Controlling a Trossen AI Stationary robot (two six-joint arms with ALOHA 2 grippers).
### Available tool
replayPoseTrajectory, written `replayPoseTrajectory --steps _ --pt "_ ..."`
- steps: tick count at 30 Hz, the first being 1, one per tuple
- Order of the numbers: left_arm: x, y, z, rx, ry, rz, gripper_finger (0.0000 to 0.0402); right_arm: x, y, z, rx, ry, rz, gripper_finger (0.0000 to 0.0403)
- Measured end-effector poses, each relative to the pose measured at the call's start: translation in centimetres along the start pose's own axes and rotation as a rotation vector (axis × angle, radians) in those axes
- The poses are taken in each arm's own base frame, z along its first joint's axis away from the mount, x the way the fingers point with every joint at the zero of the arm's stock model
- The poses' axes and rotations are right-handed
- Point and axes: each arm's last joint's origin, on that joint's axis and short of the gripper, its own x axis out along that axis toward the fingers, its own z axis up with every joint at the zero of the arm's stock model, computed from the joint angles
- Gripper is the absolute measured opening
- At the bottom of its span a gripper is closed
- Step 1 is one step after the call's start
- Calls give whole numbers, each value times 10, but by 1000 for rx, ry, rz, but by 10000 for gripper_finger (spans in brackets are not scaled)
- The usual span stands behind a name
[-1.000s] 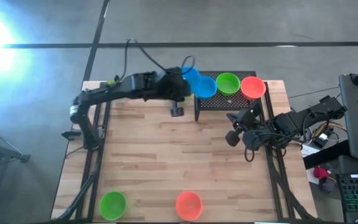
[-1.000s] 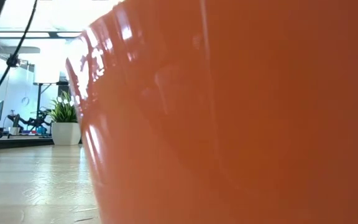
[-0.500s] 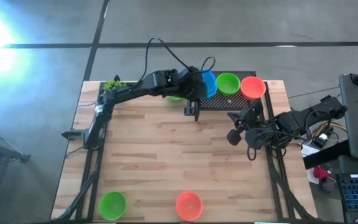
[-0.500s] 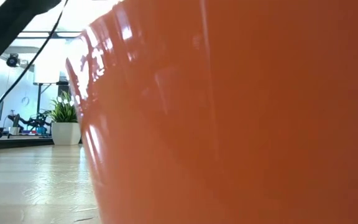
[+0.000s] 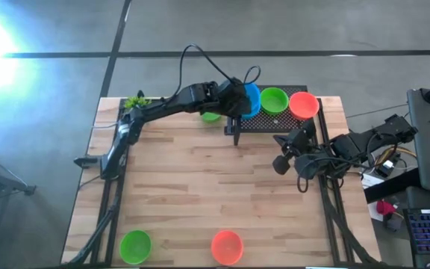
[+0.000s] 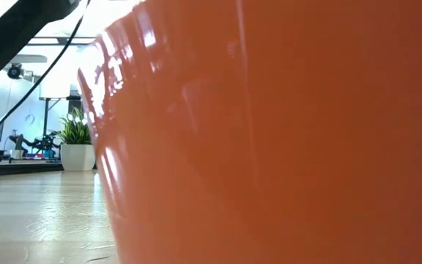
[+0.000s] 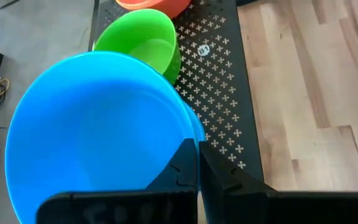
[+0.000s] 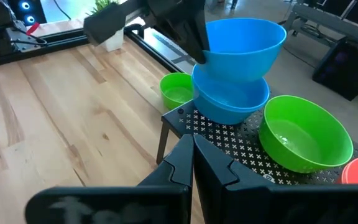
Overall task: Pick & Place Mini bowls
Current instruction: Stack the blue bowl on the blue bowl on the shelf
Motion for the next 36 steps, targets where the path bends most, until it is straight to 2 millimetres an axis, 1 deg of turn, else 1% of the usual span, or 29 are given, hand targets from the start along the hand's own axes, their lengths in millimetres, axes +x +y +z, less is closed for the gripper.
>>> replayPoseTrajectory --steps 8,18,27,32,36 --pt "14 -1 -7 -7 12 0 0 0 0 0 0 0 1 8" --pt "16 -1 -9 -8 31 25 3 -4 -6 2 27 -10 13 8" --pt "27 -5 -14 -2 41 28 44 -6 -8 4 35 -17 18 8" --pt "27 -3 -11 -6 7 45 64 -6 -8 4 36 -17 18 8" --pt "24 -3 -8 -6 -4 50 72 -6 -8 4 32 -17 18 8"
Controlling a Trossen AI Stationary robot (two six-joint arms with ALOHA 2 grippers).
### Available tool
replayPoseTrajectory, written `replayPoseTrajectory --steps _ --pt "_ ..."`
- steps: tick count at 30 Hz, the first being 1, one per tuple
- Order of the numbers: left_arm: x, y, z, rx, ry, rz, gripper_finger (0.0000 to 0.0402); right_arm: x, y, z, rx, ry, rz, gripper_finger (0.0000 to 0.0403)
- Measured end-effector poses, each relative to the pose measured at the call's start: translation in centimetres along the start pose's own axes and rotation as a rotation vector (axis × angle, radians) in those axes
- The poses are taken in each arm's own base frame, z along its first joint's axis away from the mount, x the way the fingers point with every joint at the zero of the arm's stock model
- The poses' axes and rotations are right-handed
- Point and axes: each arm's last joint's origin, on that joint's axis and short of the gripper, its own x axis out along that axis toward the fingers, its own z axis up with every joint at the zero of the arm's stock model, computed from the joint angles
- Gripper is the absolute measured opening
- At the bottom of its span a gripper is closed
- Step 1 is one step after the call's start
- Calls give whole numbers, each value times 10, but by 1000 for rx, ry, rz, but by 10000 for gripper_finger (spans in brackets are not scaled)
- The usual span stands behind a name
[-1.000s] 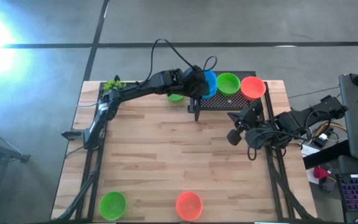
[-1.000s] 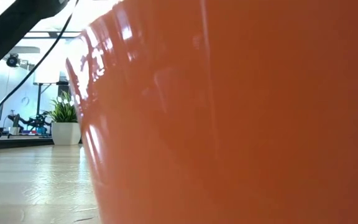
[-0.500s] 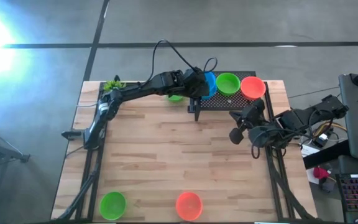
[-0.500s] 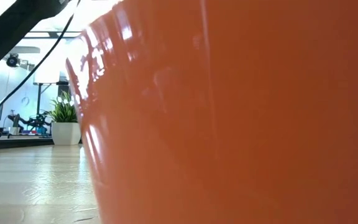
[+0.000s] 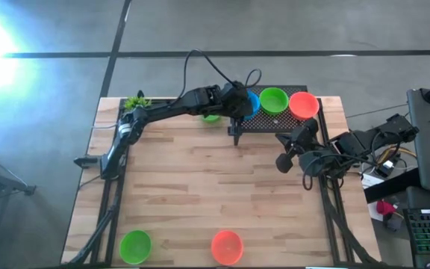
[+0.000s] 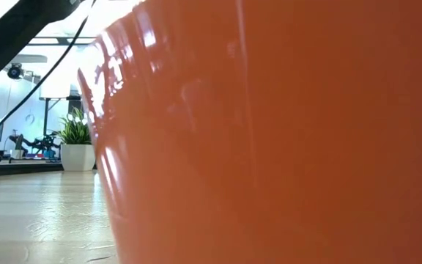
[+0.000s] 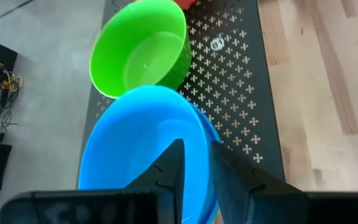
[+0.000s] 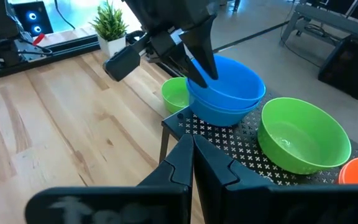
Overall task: Pick & Place Mini bowls
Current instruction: Stack the blue bowl on the blue bowl on the shelf, then stack the top green bowl on the green bowl on the shelf
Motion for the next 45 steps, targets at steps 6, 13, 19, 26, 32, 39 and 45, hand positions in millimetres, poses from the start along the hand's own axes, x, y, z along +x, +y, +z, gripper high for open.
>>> replayPoseTrajectory --steps 6,13,19,26,32,39,45 --pt "-9 5 6 -3 15 88 73 0 0 0 -2 0 0 8" --pt "-37 11 10 7 108 218 73 0 0 0 -5 0 0 8" --pt "-69 16 6 -65 125 216 74 0 -1 0 -11 1 -4 8" --pt "-90 14 -8 -65 198 164 74 0 -1 0 -15 2 -4 8" --pt "-91 3 -29 -20 241 21 74 0 -1 0 -23 2 -4 8" --pt "-80 -13 -65 54 207 -1 74 0 -1 0 -29 2 -4 8" --pt "-73 -18 -105 8 149 -7 74 0 -1 0 -29 2 -4 8"
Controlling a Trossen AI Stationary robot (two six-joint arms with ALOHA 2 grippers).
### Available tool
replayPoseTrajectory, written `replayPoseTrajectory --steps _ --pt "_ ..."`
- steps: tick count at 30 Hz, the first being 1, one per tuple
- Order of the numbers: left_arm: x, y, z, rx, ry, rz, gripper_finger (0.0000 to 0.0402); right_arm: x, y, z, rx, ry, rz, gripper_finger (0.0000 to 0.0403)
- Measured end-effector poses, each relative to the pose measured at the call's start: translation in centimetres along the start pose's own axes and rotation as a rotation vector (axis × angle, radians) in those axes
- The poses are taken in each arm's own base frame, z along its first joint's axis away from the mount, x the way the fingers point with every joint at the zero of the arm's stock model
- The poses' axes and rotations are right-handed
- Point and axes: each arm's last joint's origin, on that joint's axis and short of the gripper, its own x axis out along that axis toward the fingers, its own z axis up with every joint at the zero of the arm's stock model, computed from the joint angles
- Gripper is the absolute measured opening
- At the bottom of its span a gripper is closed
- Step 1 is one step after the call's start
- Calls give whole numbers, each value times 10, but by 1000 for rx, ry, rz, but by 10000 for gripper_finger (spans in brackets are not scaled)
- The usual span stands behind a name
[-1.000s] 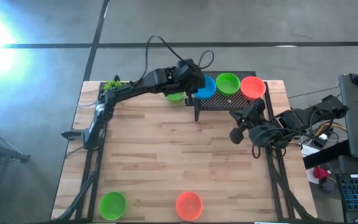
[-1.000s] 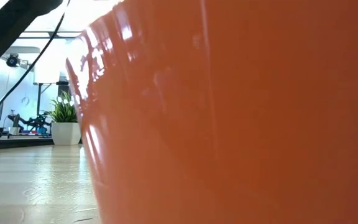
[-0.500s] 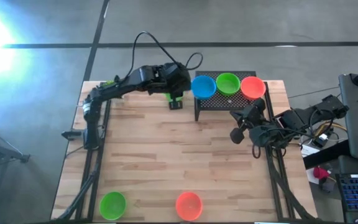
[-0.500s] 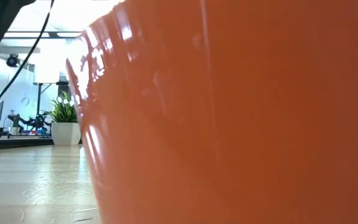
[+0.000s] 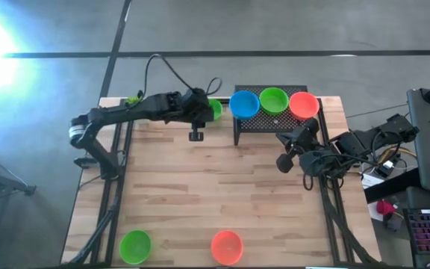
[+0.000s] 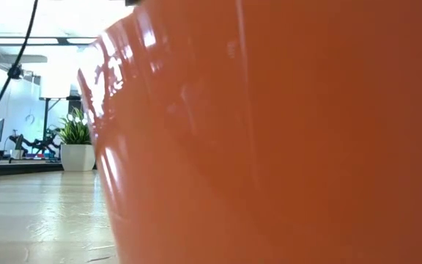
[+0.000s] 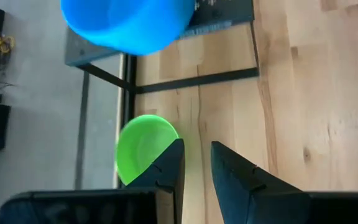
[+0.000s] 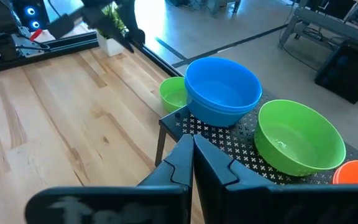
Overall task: Pick & Place Mini bowls
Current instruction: Stack the top green bowl on the green bowl on the shelf
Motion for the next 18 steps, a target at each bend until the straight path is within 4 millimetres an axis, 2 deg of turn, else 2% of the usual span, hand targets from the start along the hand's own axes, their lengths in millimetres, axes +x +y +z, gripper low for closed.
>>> replayPoseTrajectory --steps 8,18 --pt "39 1 -49 -73 2 3 74 0 0 0 3 -1 1 8" --pt "72 11 -77 -139 -19 -33 74 -1 -1 0 9 -3 3 8"
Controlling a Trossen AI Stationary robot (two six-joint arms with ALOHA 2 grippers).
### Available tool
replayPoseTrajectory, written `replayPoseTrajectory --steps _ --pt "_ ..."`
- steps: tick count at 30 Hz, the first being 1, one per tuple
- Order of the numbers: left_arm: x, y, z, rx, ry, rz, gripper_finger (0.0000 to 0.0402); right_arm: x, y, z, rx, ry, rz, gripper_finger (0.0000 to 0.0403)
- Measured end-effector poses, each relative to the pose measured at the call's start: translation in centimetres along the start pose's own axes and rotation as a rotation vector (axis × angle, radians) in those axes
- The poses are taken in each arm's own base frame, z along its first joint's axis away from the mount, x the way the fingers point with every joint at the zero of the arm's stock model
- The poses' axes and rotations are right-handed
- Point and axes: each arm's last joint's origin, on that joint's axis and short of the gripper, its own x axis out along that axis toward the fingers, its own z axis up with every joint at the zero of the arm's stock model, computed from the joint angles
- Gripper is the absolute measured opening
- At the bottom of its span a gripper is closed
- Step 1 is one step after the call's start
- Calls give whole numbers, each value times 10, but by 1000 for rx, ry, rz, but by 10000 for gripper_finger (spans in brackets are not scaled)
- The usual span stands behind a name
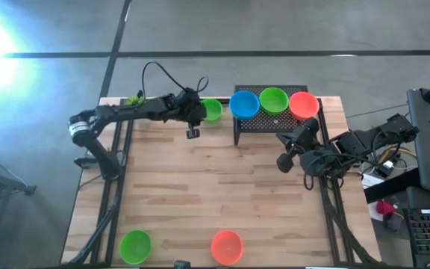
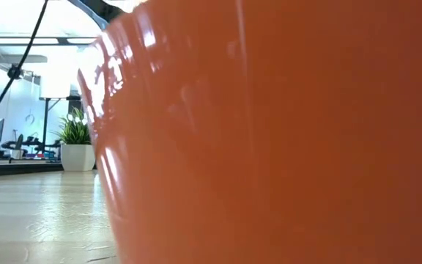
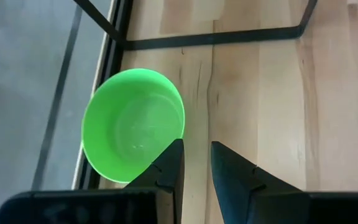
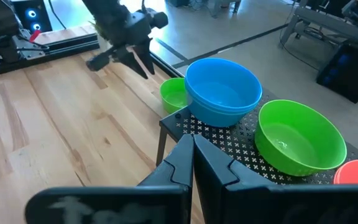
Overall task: Pick & Place Mini bowls
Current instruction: Stack the top green bowl on the green bowl on the shelf
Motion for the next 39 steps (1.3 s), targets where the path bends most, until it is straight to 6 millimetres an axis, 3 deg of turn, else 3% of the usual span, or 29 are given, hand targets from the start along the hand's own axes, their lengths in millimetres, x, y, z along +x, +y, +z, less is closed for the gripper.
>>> replayPoseTrajectory --steps 15,39 --pt "64 6 -16 -30 19 -15 74 0 0 0 -2 1 0 8" --pt "84 16 -26 -51 51 2 74 0 0 0 -3 2 0 8"
